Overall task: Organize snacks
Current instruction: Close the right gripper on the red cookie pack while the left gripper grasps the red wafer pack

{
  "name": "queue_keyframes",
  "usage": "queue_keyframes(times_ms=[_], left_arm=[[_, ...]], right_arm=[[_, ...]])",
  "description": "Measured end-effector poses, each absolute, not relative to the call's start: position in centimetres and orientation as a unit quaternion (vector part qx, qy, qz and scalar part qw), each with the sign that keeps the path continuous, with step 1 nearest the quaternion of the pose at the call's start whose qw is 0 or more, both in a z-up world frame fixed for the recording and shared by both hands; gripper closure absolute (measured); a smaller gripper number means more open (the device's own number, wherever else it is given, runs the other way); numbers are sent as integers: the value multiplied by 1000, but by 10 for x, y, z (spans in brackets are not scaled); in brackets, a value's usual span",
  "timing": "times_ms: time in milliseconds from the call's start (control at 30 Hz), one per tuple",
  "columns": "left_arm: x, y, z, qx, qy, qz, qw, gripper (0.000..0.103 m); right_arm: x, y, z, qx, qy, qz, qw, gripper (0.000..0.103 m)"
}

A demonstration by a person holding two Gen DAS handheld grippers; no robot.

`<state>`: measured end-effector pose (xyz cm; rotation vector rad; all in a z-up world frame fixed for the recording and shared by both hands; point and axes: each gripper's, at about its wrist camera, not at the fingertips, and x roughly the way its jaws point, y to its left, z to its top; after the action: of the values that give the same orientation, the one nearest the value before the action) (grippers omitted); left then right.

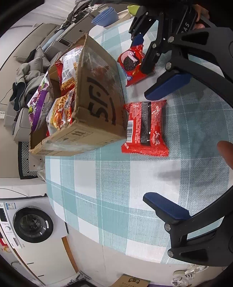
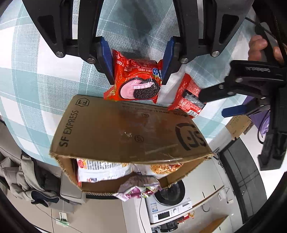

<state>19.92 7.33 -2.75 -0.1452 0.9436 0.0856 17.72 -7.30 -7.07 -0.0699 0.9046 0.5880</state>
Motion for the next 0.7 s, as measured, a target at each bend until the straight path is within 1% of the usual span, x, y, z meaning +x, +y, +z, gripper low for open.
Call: queue_keyframes(times_ms=[533,567,600,667,700], left_arm=[[218,55,-52,-57,481,26,874,1],[218,57,-54,-60,482,27,874,4],[219,59,-55,-66,484,26,872,15],[219,63,-57,-86,486,11,870,30],[218,63,-55,-88,484,4,871,44]], right_arm=[[155,-101,-53,-30,416,281,865,55],[154,-103,-52,-30,415,279,865,55],[154,-103,-52,-31,415,278,866,55],[153,-105,-50,-30,414,275,867,55],[153,-105,-50,-29,413,275,868,55]])
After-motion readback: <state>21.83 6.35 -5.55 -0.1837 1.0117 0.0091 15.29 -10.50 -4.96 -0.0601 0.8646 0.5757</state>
